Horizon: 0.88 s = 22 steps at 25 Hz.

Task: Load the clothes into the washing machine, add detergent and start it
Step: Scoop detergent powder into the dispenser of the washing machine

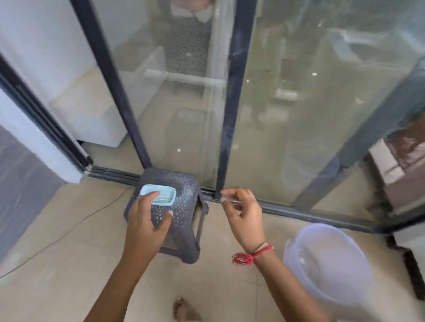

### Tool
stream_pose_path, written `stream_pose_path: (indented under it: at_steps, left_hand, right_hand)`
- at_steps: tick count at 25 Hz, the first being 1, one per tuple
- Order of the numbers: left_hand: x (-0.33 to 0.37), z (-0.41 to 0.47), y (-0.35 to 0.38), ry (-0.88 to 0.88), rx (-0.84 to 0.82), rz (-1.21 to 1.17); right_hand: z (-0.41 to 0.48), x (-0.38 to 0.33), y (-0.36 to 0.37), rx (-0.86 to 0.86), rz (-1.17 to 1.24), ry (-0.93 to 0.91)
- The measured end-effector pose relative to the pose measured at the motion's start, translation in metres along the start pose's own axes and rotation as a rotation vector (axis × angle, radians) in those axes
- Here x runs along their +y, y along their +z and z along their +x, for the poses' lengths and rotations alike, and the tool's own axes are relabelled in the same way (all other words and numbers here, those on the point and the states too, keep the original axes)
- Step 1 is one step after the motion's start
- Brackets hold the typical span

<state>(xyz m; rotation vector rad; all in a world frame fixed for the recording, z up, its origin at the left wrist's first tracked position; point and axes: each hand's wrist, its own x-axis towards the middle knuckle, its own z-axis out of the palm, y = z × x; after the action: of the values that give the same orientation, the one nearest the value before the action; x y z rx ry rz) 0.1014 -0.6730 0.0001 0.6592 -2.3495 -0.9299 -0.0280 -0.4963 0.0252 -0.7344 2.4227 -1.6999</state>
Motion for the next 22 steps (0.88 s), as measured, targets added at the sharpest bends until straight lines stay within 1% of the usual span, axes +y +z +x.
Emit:
stream_pose_path:
  at_steps: [4, 6, 11, 13, 16, 17, 19, 22]
  left_hand:
    - [-0.029, 0.037, -0.016, -0.05, 0.036, 0.005]
    - [-0.048, 0.05, -0.018, -0.084, 0.048, 0.012]
    - [-0.081, 0.08, -0.016, -0.269, 0.088, 0.077]
    - [-0.093, 0.091, -0.014, -0.346, 0.067, 0.104]
    - [-0.125, 0.115, -0.007, -0.428, -0.06, 0.179]
    - [-0.141, 0.122, -0.003, -0.432, -0.131, 0.232]
    - [-0.171, 0.138, 0.005, -0.402, -0.269, 0.329]
    - [-0.214, 0.157, 0.024, -0.375, -0.403, 0.393]
  right_hand:
    - [0.042, -0.01, 0.043, -0.065, -0.011, 0.0]
    - [0.062, -0.01, 0.063, -0.128, -0.012, 0.003]
    - [0.117, -0.001, 0.107, -0.306, -0.046, 0.0]
    - [0.14, 0.007, 0.122, -0.36, -0.063, 0.017]
    - [0.177, 0.028, 0.147, -0.446, -0.16, 0.009]
    - [0.185, 0.036, 0.157, -0.489, -0.199, 0.016]
    - [0.195, 0.057, 0.179, -0.595, -0.25, 0.042]
    - [0.198, 0.087, 0.217, -0.714, -0.27, 0.107]
